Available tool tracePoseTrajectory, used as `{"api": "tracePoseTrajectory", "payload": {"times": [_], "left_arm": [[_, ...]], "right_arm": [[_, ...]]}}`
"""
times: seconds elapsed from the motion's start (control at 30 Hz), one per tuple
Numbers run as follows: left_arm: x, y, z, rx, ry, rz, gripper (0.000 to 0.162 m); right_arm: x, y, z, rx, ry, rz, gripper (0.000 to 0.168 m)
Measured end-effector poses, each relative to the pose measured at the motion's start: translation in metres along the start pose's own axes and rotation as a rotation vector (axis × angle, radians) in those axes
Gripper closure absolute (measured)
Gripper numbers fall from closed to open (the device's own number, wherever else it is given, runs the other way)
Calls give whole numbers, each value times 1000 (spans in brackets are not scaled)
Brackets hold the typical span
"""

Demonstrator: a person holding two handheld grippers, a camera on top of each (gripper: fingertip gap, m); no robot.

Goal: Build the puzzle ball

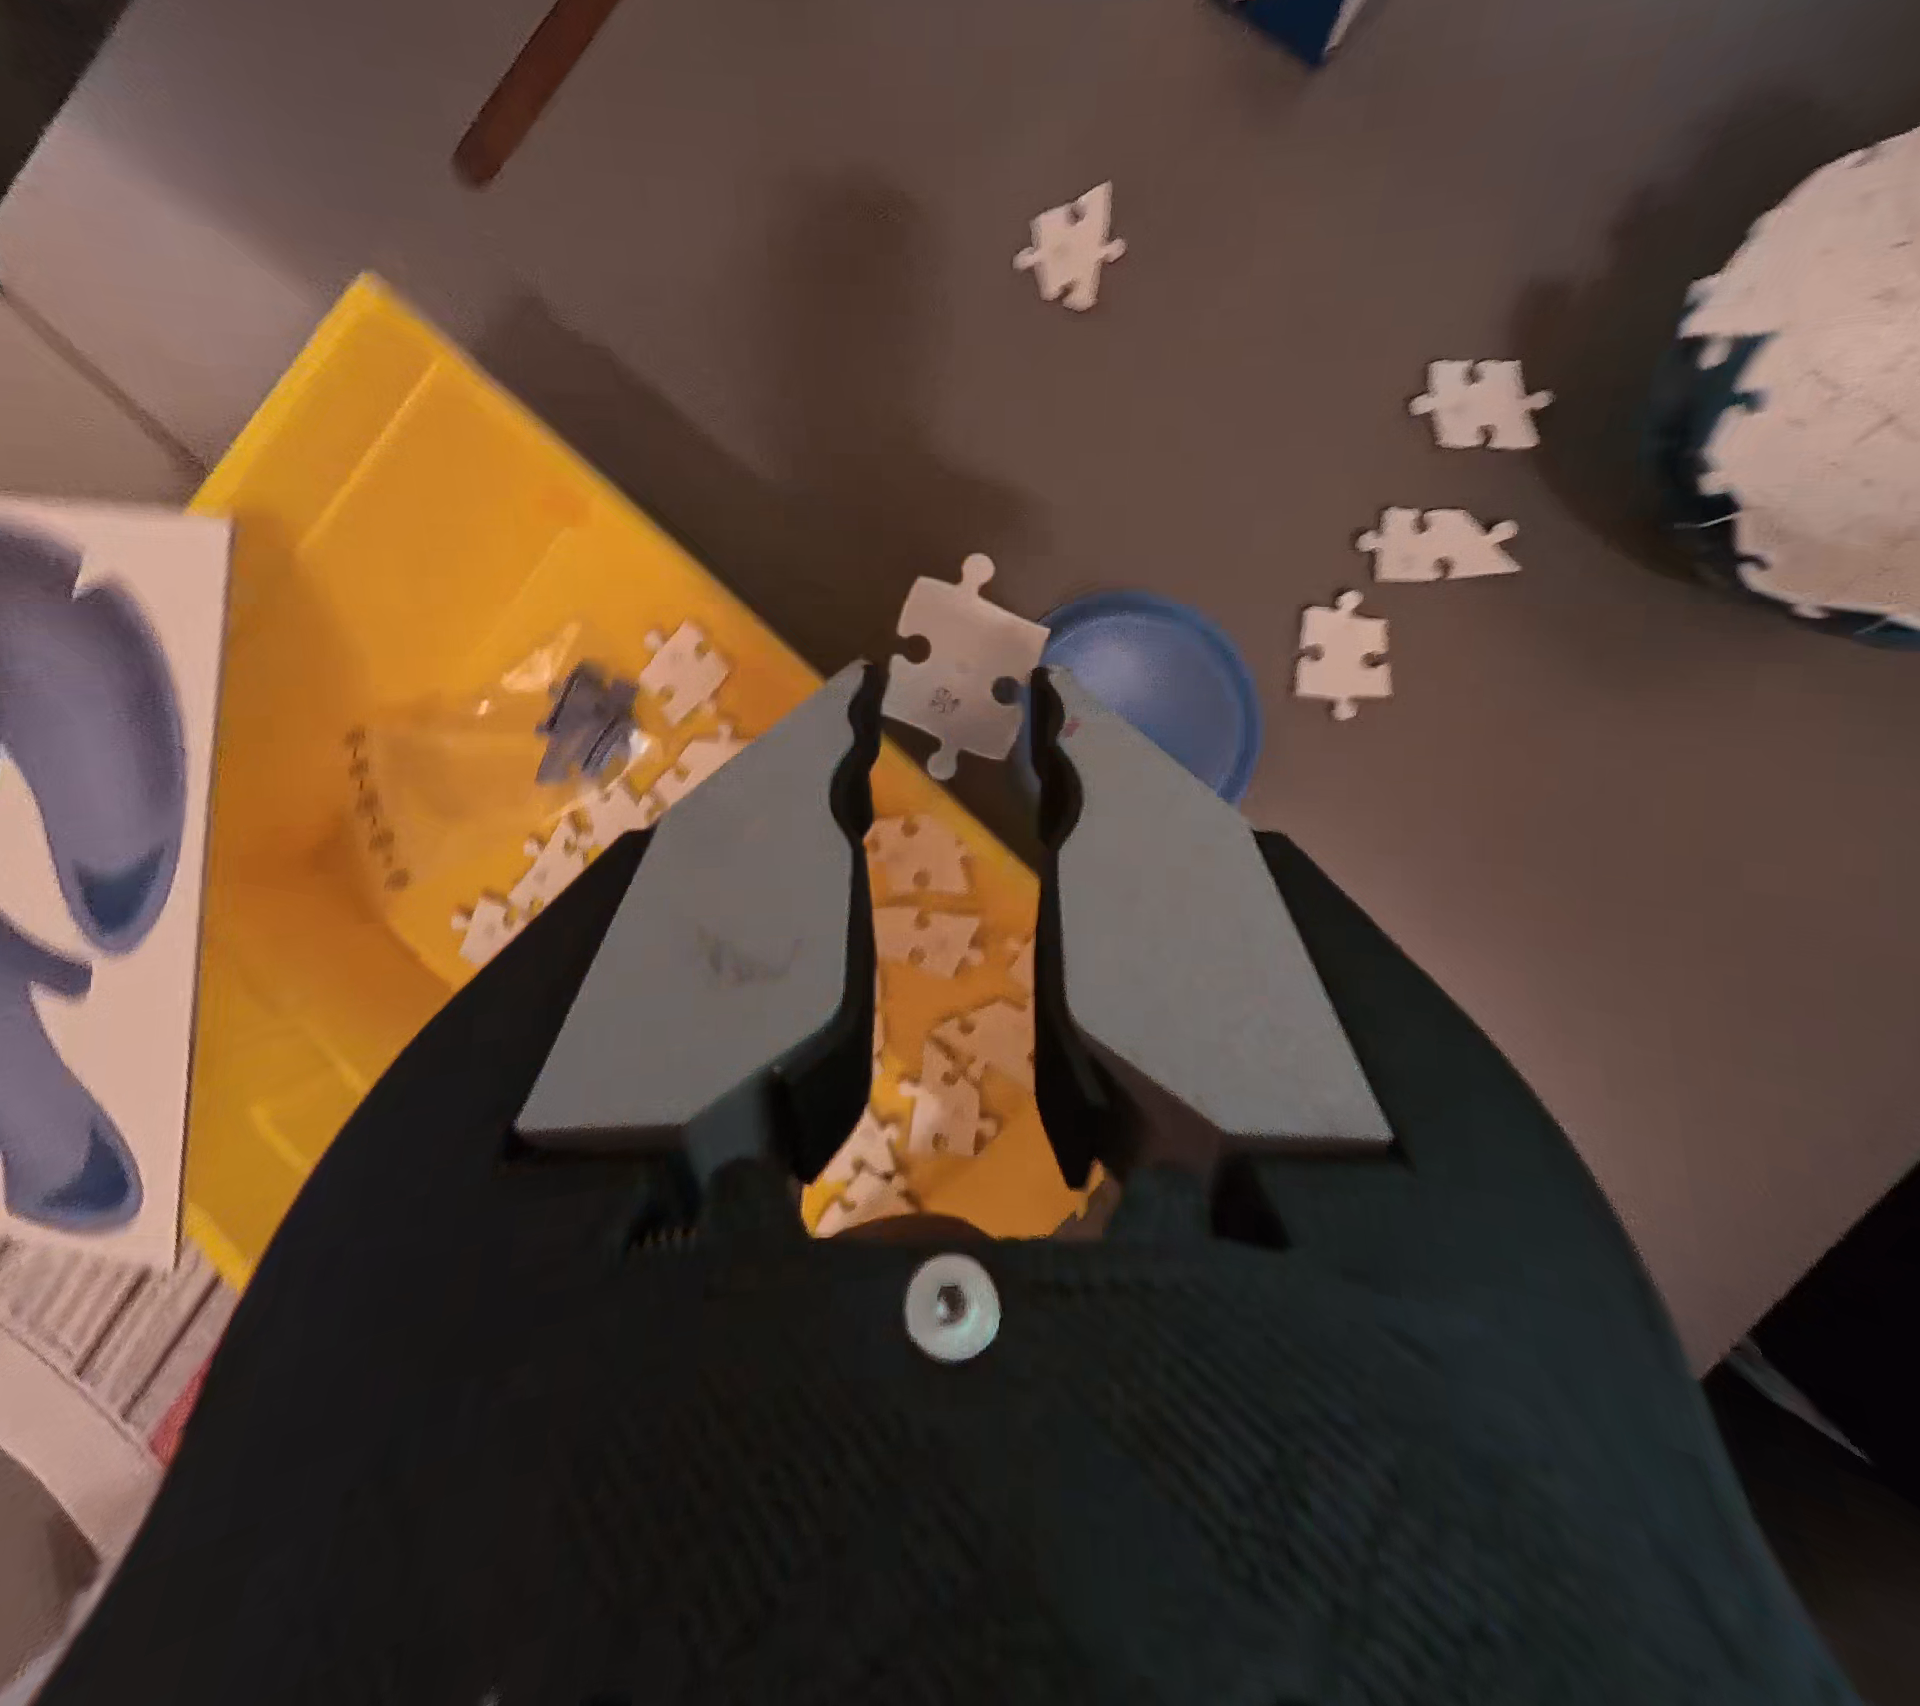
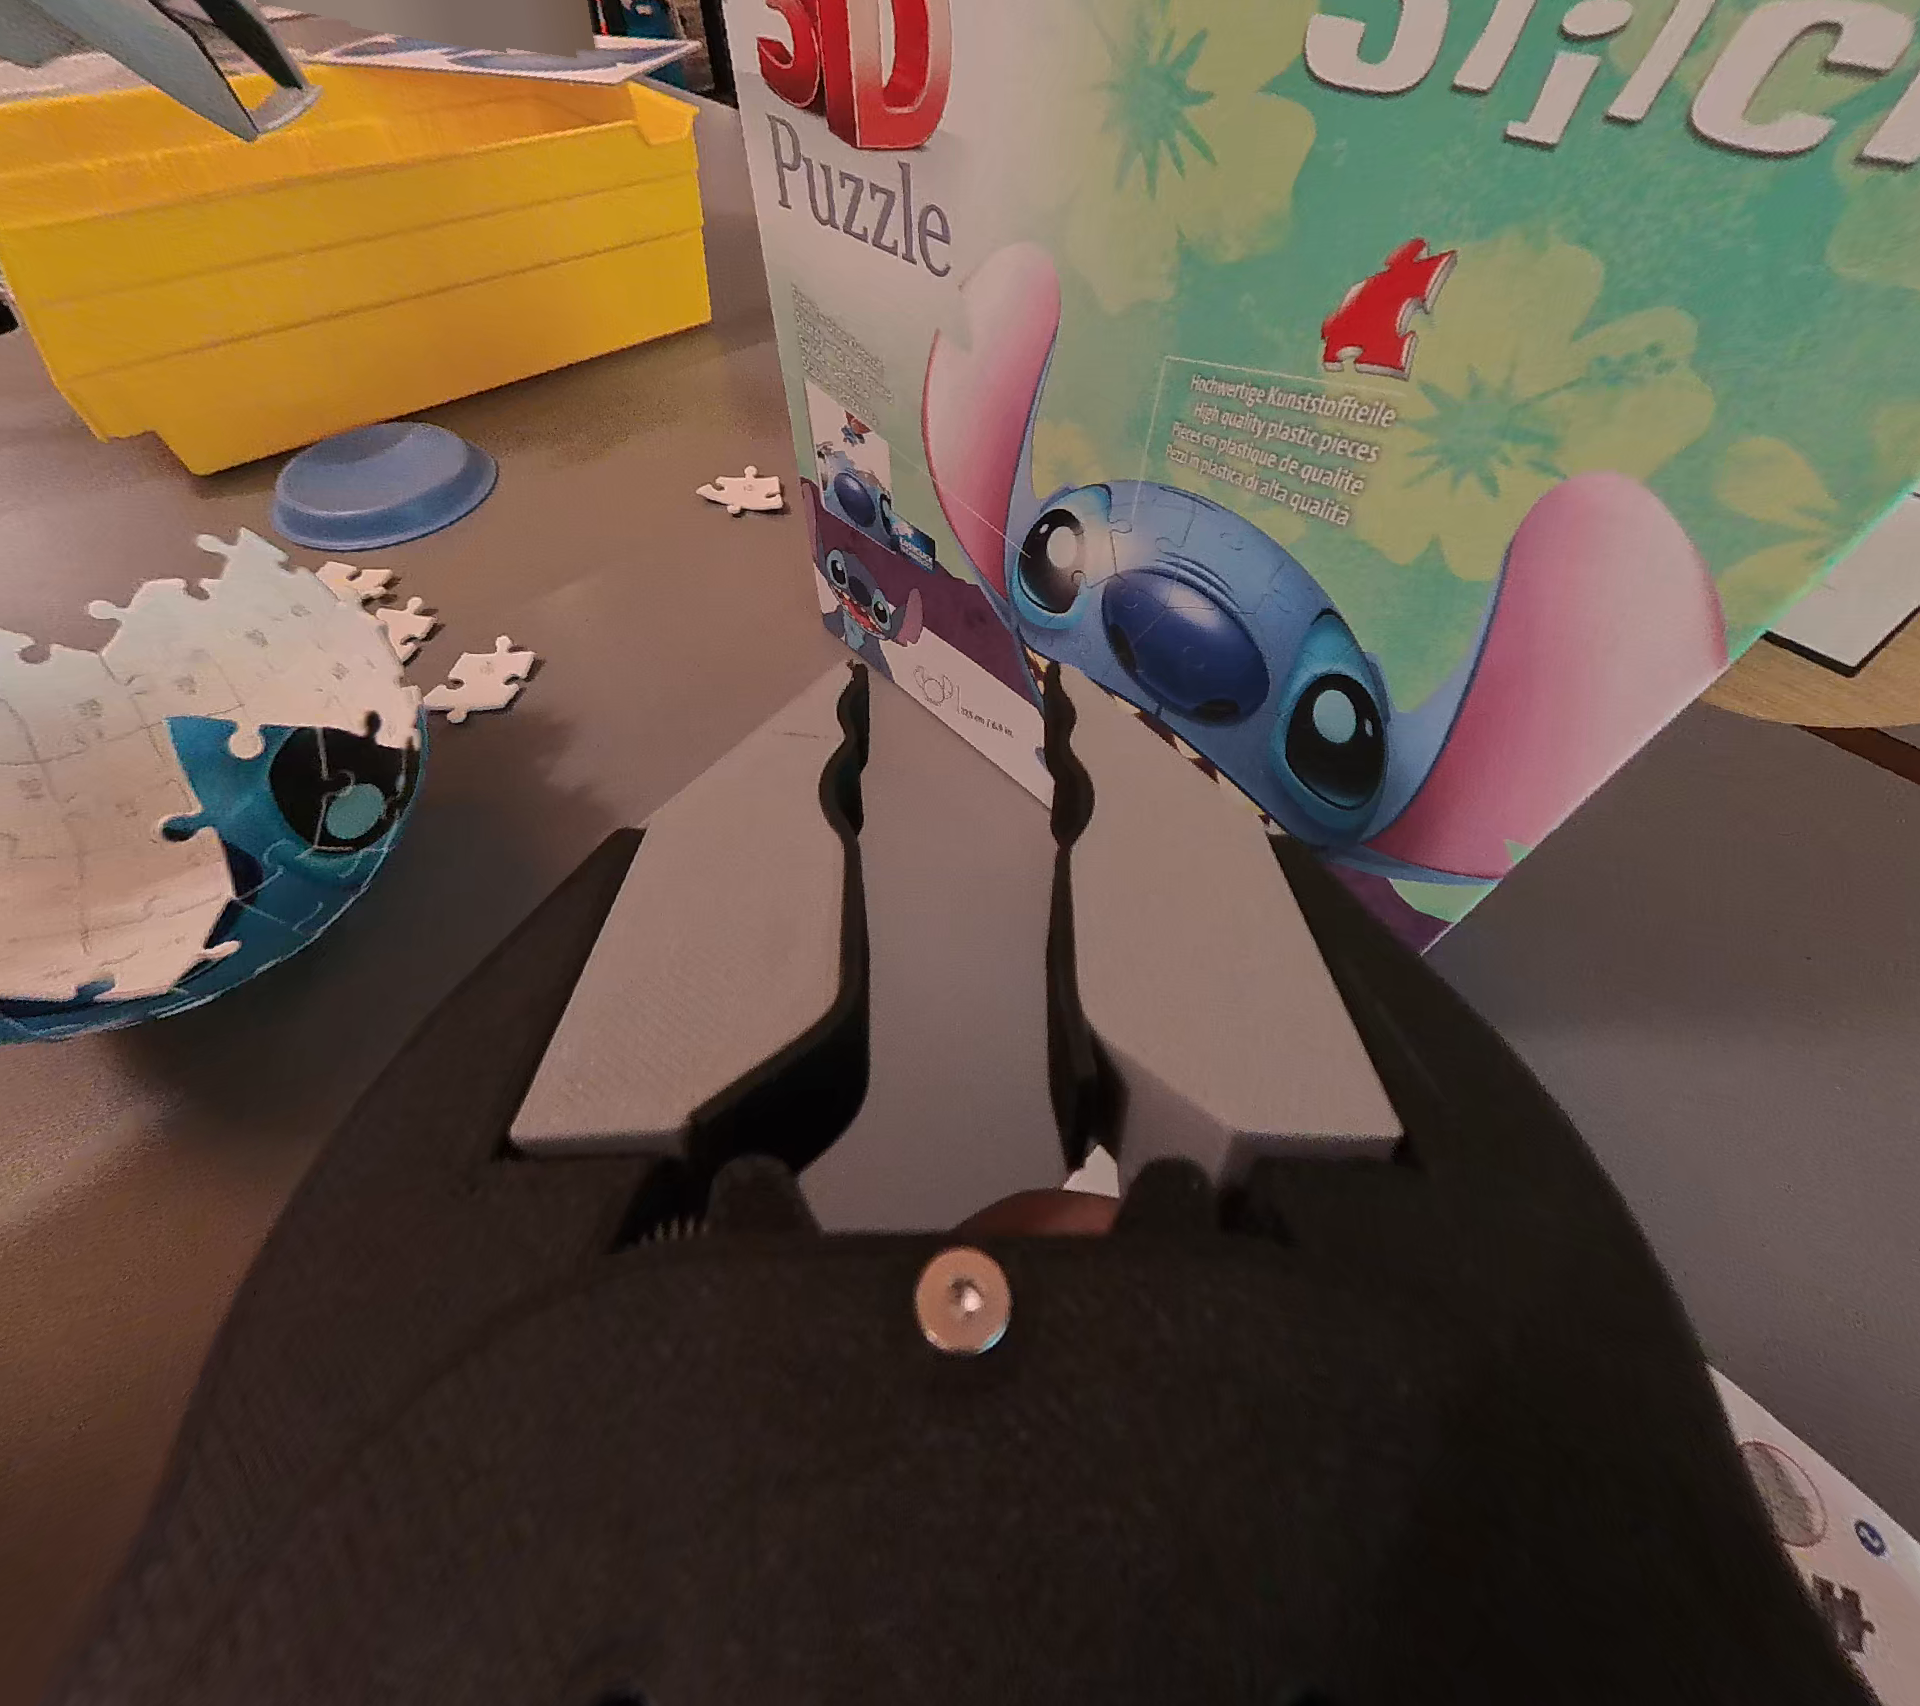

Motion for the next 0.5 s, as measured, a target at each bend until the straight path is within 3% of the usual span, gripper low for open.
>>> {"api": "tracePoseTrajectory", "payload": {"times": [0.1, 0.23, 0.4, 0.5], "left_arm": [[-41, 21, 34, 96, 109, 9, 135], [-71, 77, 63, 194, 147, -52, 135], [-74, 143, 74, 179, 145, -181, 135], [-73, 159, 83, 223, 103, -192, 134]], "right_arm": [[0, 0, -1, -16, 6, 0, 138], [2, 0, 1, -12, -6, -13, 138], [0, -3, 2, 3, -37, -16, 138], [-3, -6, 1, -8, -32, -3, 138]]}}
Point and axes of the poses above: each gripper's, where its closed fingertips meet, y out along the fingers, x out of its underside, z = x × y across the jaws, the point moved 5 cm from there along -y, back along the fingers, and after that the axes turned 13 degrees about y, right-handed, at the moved point
